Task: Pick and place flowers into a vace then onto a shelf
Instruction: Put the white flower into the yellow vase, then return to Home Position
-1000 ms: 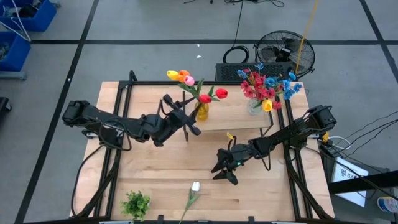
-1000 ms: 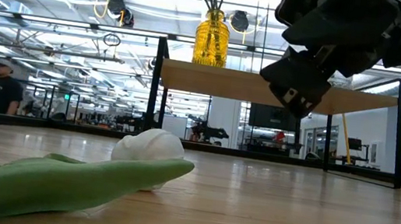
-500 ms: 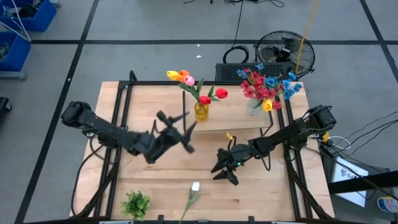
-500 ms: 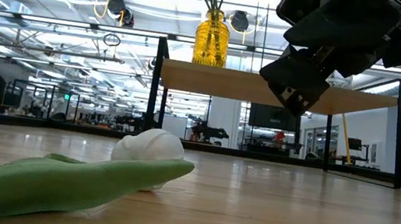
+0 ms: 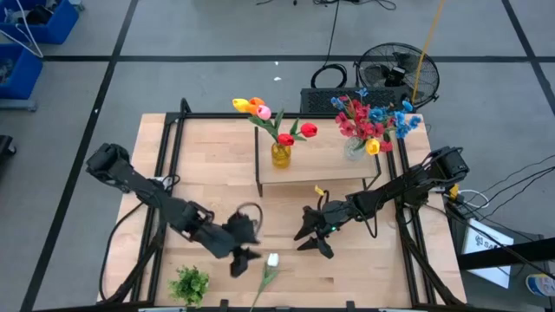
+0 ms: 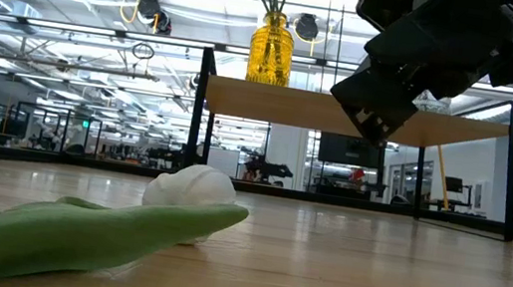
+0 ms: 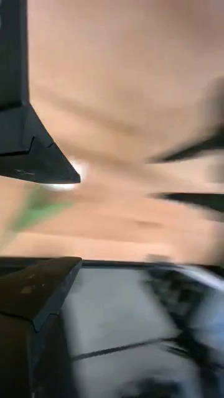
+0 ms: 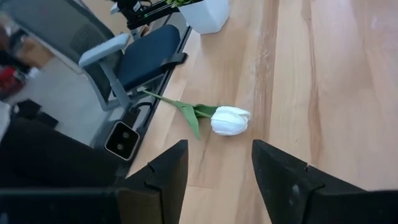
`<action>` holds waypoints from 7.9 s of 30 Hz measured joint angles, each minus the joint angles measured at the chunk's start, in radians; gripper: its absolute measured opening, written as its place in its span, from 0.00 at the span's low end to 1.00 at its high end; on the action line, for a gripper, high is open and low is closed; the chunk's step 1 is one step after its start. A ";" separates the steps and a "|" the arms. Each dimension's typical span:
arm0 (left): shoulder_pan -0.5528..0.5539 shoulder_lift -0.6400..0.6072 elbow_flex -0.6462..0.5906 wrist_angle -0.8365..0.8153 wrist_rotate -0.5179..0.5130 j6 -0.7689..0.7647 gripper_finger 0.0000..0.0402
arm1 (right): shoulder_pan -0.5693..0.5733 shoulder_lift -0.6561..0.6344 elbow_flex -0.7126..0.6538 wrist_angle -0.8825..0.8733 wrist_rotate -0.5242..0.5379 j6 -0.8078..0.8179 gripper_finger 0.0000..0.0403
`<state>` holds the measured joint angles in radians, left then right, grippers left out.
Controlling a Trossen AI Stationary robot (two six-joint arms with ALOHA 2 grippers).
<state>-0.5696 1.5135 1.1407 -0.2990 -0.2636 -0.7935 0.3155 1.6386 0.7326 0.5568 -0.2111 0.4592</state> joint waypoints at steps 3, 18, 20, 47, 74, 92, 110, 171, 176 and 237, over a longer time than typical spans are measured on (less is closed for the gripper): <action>-0.004 0.049 -0.002 -0.051 0.168 -0.126 0.52 | 0.000 0.000 0.000 0.000 0.000 -0.059 0.42; -0.015 0.465 -0.001 0.218 0.207 -0.106 0.51 | -0.001 0.000 0.000 -0.008 0.001 -0.081 0.42; -0.016 0.490 0.004 0.226 0.197 -0.096 0.51 | -0.001 0.000 0.000 -0.008 0.001 -0.082 0.42; 0.093 0.415 -0.006 0.246 0.142 0.162 0.01 | -0.001 0.000 0.000 -0.008 0.004 -0.087 0.42; 0.133 -0.242 0.000 1.238 -0.349 1.896 0.00 | -0.005 0.000 0.000 -0.002 0.090 -0.080 0.42; 0.482 -0.106 -0.001 1.223 -0.094 1.528 0.00 | -0.015 0.000 0.000 0.008 0.164 -0.079 0.42; 0.524 -0.071 -0.027 1.107 -0.240 1.382 0.00 | -0.015 0.000 0.000 0.008 0.164 -0.081 0.42; 0.176 -0.111 -0.001 0.847 -0.700 1.442 0.43 | -0.020 -0.052 0.000 0.045 0.154 -0.082 0.42; 0.033 -0.225 -0.001 0.822 -0.837 1.450 0.43 | -0.030 -0.214 0.000 -0.035 0.155 -0.088 0.42; -0.438 -1.001 -0.703 0.638 -0.294 0.964 0.43 | 0.053 -1.506 -0.711 -0.079 0.239 -0.234 0.42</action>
<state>-1.0077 0.5122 0.4377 0.3387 -0.5580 0.1705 0.3687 0.1322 0.0212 0.4775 0.0274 0.2253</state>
